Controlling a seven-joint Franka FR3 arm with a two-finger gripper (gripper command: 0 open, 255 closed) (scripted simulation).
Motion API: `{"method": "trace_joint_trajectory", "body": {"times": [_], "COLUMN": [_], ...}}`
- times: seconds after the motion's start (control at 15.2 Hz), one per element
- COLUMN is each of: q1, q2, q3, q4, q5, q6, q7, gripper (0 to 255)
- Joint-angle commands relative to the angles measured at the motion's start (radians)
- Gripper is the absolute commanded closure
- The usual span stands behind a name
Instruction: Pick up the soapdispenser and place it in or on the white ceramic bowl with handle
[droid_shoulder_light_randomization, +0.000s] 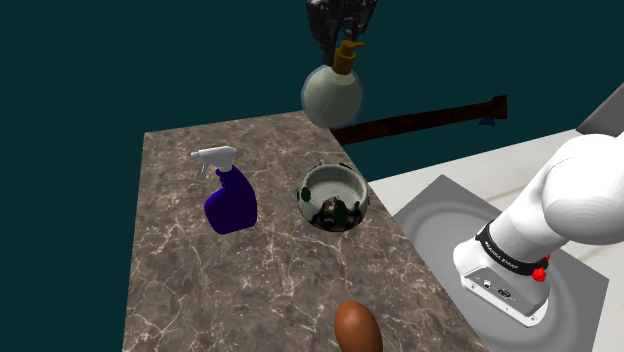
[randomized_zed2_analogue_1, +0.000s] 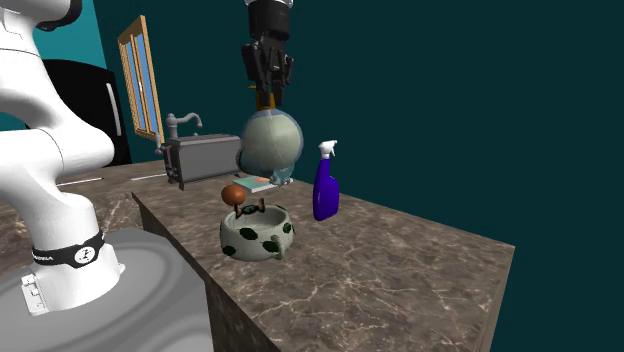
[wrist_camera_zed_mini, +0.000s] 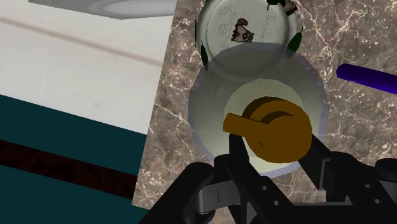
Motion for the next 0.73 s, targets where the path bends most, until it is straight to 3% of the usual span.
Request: {"method": "trace_joint_trajectory", "body": {"times": [0.0, 0.13, 0.66], "q1": [0.014, 0.030, 0.034], "q2": [-0.055, -0.117, -0.134], "q3": [0.011, 0.023, 0.028], "q4": [-0.033, -0.067, -0.190], "q5": [0.018, 0.040, 0.047], "q6": [-0.020, -0.045, 0.062], "q7": [0.021, 0.044, 0.040], "gripper": [255, 255, 255]}}
